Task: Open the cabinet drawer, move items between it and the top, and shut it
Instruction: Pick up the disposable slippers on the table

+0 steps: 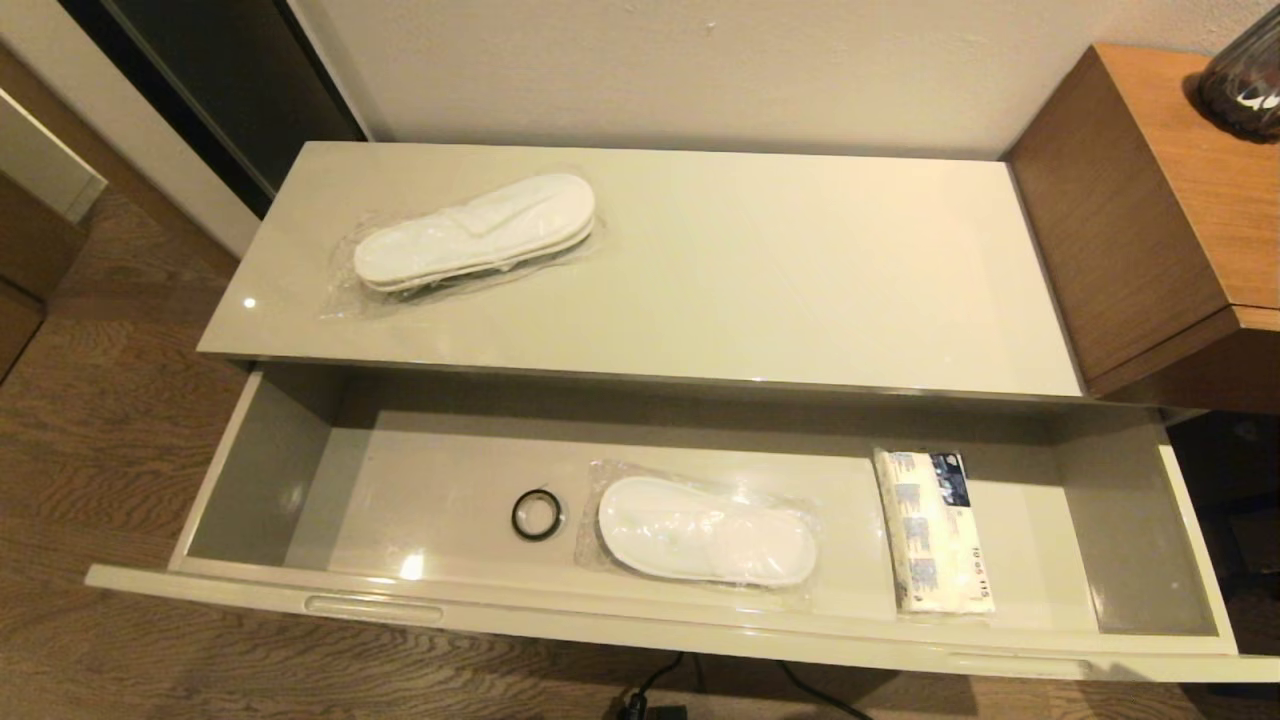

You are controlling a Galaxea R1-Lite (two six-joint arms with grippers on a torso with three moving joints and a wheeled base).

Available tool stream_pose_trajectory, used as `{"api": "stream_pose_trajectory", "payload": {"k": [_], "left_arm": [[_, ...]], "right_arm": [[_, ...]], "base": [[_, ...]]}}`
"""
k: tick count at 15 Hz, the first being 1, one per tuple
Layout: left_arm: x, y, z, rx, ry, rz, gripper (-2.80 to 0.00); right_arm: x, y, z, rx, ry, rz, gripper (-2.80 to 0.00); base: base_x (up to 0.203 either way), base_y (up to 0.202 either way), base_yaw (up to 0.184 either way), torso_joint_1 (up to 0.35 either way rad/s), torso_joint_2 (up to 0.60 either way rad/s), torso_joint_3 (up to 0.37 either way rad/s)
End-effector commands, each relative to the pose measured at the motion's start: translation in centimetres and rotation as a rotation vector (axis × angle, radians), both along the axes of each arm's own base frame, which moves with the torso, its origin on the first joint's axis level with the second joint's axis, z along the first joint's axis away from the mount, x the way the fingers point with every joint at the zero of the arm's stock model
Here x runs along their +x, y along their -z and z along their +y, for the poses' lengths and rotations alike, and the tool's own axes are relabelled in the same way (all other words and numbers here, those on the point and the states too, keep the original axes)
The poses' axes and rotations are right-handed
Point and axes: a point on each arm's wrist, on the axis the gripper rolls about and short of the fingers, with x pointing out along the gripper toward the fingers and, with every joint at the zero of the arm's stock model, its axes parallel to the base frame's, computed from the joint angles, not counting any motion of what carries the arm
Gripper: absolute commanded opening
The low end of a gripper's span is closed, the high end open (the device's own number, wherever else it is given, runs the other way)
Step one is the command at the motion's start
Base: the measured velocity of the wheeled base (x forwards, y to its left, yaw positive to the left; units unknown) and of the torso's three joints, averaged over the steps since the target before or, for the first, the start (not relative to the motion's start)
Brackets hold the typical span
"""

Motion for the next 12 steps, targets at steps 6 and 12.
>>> {"api": "stream_pose_trajectory", "payload": {"k": [6,12], "left_arm": [[0.0,0.0,0.0,0.0,0.0,0.0,-2.8],[0.0,0.0,0.0,0.0,0.0,0.002,-2.8]], "right_arm": [[-2.2,0.8,-0.7,-0.25,-0.063,-0.324,-2.8],[-6.1,4.2,-1.3,-0.363,-0.148,-0.315,-2.8]], "base": [[0.0,0.0,0.0,0.0,0.0,0.0],[0.0,0.0,0.0,0.0,0.0,0.0]]}}
